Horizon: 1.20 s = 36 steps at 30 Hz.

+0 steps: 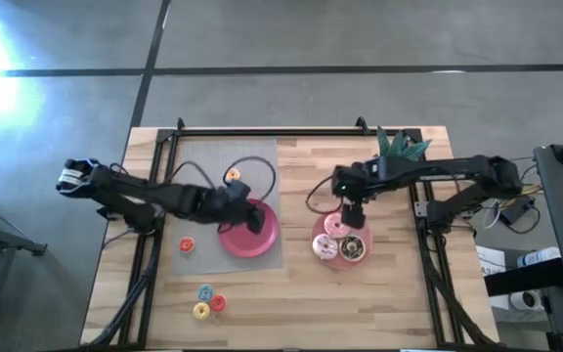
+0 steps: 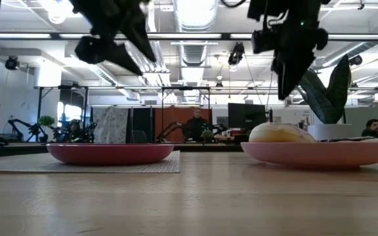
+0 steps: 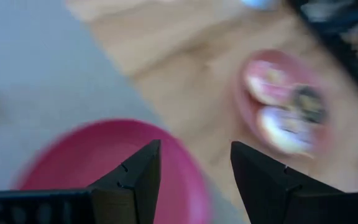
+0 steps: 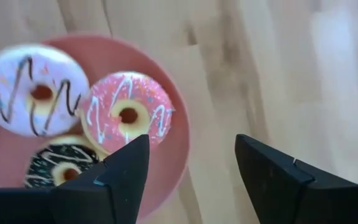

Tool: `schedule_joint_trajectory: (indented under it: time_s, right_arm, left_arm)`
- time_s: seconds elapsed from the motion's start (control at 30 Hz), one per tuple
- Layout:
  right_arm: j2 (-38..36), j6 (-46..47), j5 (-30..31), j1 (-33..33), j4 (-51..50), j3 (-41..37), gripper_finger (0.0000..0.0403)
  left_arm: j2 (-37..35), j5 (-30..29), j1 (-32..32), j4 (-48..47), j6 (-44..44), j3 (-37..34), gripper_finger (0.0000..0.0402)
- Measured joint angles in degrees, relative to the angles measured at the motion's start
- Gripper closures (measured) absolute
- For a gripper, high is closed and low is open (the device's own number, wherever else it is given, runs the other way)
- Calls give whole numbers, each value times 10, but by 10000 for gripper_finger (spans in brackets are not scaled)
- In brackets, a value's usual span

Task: Pick & Place donuts
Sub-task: Put the small white donut on the dark pink plate

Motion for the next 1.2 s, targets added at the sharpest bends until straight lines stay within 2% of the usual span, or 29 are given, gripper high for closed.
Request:
schedule_joint_trajectory:
  time_s: [0.13,0.27,0.47,0.6,0.9,1.2]
  right_arm:
    - [-42,68,2,-1,-1,-4,172]
    - [-64,137,1,8,0,-5,172]
    - [-62,202,23,22,3,-9,172]
    - [-50,223,33,23,12,-9,172]
    - [-29,220,31,23,20,-10,172]
    - [-29,226,29,22,20,-11,174]
  left_arm:
    - [-2,16,96,-62,47,0,234]
    - [-5,56,198,-86,149,0,234]
    - [26,119,295,-99,297,0,236]
    - [62,136,309,-108,328,0,244]
    - [167,78,309,-124,333,0,257]
    - [204,61,310,-120,347,6,257]
